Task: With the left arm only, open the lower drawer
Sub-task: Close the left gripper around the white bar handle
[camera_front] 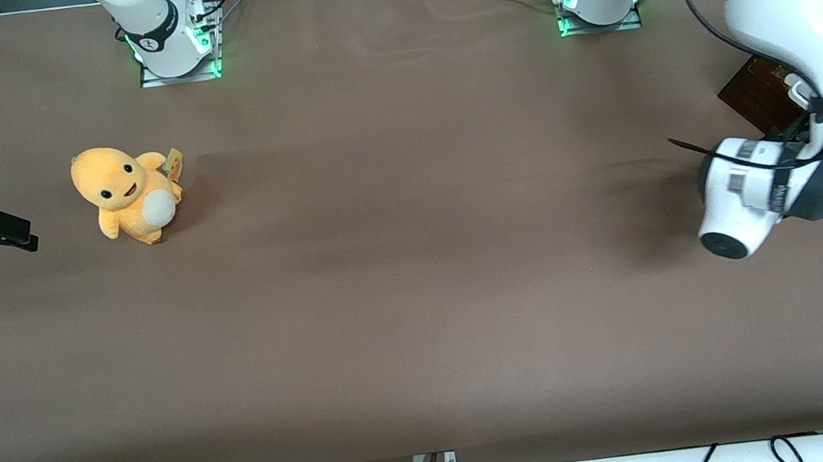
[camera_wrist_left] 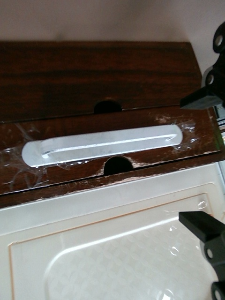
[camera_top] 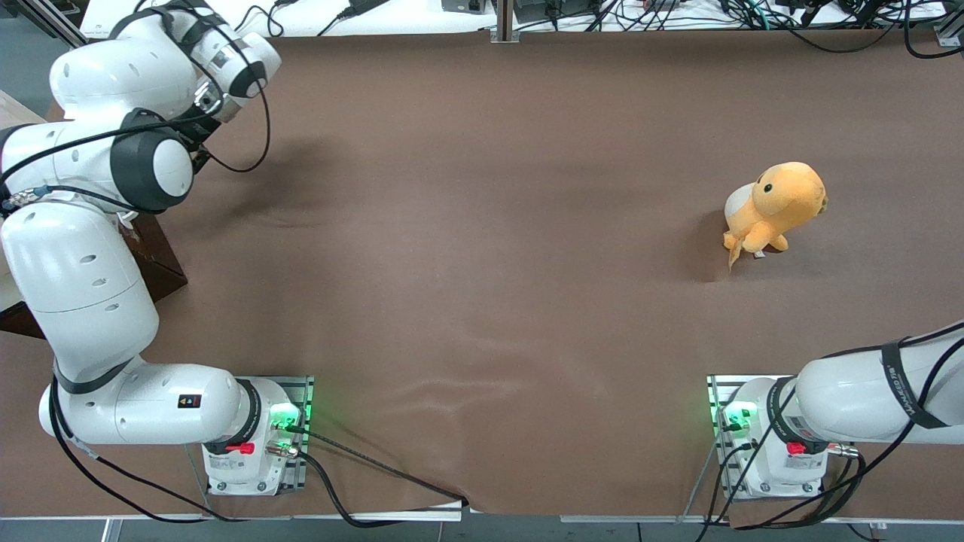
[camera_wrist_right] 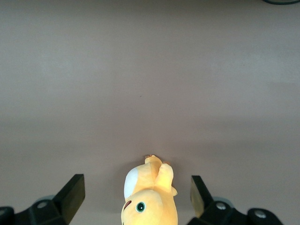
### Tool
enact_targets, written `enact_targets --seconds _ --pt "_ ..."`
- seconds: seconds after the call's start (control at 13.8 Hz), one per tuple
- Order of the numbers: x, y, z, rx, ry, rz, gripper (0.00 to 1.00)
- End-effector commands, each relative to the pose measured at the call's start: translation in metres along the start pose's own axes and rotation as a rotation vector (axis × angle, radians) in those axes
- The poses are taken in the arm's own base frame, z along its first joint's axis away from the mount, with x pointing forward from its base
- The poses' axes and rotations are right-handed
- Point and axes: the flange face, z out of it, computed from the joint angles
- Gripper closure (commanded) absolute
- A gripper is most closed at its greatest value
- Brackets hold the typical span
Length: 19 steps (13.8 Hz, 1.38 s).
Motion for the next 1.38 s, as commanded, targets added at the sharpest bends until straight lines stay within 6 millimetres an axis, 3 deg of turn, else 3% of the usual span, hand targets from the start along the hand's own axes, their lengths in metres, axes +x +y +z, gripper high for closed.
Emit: enact_targets --seconds 0.0,0.07,0.22,0.43,0.87,1.09,1.3 --pt "0.026 0.003 0.028 0.011 -0.028 -0.009 0.09" --pt "0.03 0.011 0.031 0.005 -0.018 -0.005 0.11" --pt "0.033 0.009 0.032 0.005 -0.012 -0.012 0.29" --pt "0.037 0.015 0.038 0.029 -0.002 -0.012 0.42" --pt "0.053 0.016 0.051 0.007 0.023 -0.019 0.44" --pt "0.054 0.016 0.054 0.002 0.014 -0.017 0.54" --pt "0.056 0.015 0.06 -0.01 -0.008 -0.018 0.71"
